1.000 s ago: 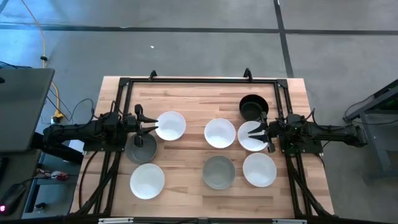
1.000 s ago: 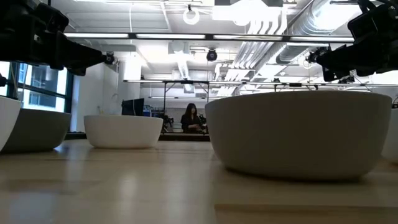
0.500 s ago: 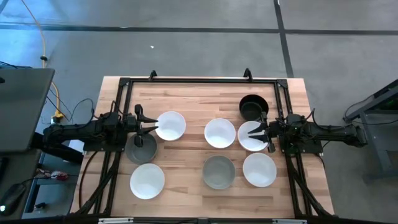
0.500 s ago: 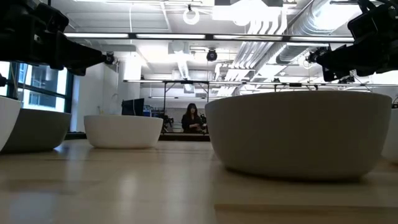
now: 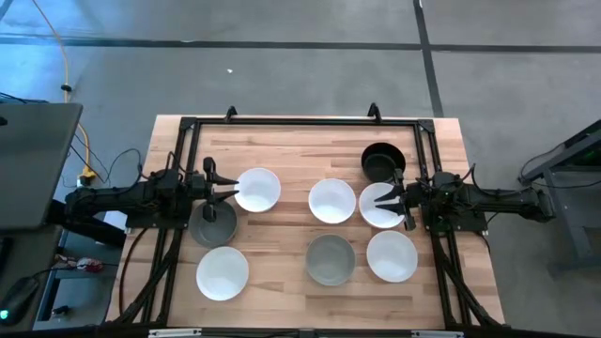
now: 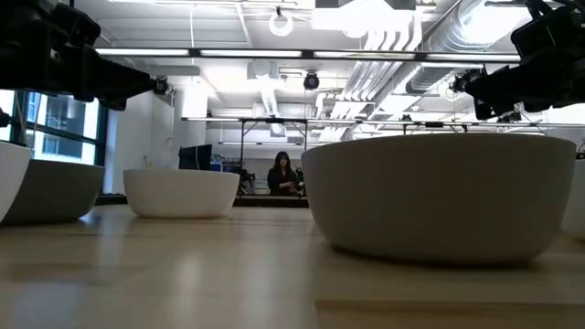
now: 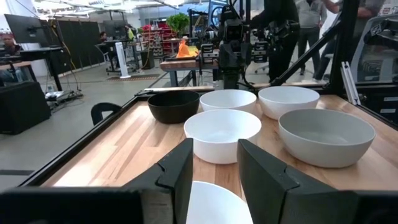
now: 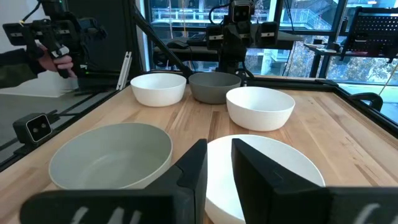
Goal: Nest bowls inside each other
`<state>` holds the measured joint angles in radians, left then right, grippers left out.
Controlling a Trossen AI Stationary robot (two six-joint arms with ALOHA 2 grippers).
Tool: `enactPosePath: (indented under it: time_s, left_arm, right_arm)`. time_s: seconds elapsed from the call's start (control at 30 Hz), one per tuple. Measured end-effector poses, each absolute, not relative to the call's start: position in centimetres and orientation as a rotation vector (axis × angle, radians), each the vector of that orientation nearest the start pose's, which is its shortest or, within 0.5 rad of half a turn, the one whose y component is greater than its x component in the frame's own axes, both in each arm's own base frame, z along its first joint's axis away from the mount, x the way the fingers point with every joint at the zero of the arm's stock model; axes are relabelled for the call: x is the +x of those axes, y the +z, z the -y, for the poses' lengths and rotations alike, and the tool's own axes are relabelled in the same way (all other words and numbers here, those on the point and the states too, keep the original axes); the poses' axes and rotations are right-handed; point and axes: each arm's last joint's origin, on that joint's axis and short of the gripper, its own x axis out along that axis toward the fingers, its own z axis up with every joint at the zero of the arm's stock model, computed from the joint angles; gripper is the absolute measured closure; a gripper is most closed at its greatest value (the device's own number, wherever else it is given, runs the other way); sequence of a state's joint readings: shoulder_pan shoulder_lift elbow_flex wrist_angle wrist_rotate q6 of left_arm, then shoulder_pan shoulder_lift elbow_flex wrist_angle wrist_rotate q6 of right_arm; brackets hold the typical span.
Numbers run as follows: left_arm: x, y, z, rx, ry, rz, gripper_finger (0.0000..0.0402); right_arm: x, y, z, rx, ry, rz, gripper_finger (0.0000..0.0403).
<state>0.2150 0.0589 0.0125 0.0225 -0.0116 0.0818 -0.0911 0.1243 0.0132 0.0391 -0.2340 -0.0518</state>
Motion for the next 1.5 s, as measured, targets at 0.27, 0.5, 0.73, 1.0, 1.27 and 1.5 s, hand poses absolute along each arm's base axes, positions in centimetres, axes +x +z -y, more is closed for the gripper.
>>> enactPosePath:
  time_s: [0.27, 0.5, 0.73, 1.0, 1.27, 1.5]
  left_arm:
    - [9.8, 16.9, -2.2, 0.051, 0.226, 0.006, 0.0289]
    - [9.8, 16.9, -2.2, 0.038, 0.227, 0.006, 0.0289]
    - [9.8, 16.9, -2.1, -0.035, 0.213, 0.021, 0.0289]
    - [9.9, 16.9, -2.0, -0.126, 0.173, 0.021, 0.0289]
    - [9.9, 16.9, -2.0, -0.177, 0.172, 0.03, 0.0289]
    - [9.8, 17.5, -2.0, -0.171, 0.166, 0.086, 0.0289]
  right_arm:
    - [10.4, 16.2, 0.3, -0.04, 0.145, -0.067, 0.0339]
    - [10.4, 16.2, 0.3, -0.069, 0.145, -0.066, 0.0339]
    - [10.4, 16.2, 0.3, -0.127, 0.147, -0.061, 0.0339]
    - [10.4, 16.3, 0.3, -0.075, 0.145, -0.049, 0.0339]
    - [10.4, 17.2, 0.3, 0.122, 0.145, 0.027, 0.0339]
    - [10.4, 17.6, 0.3, 0.188, 0.15, 0.064, 0.0339]
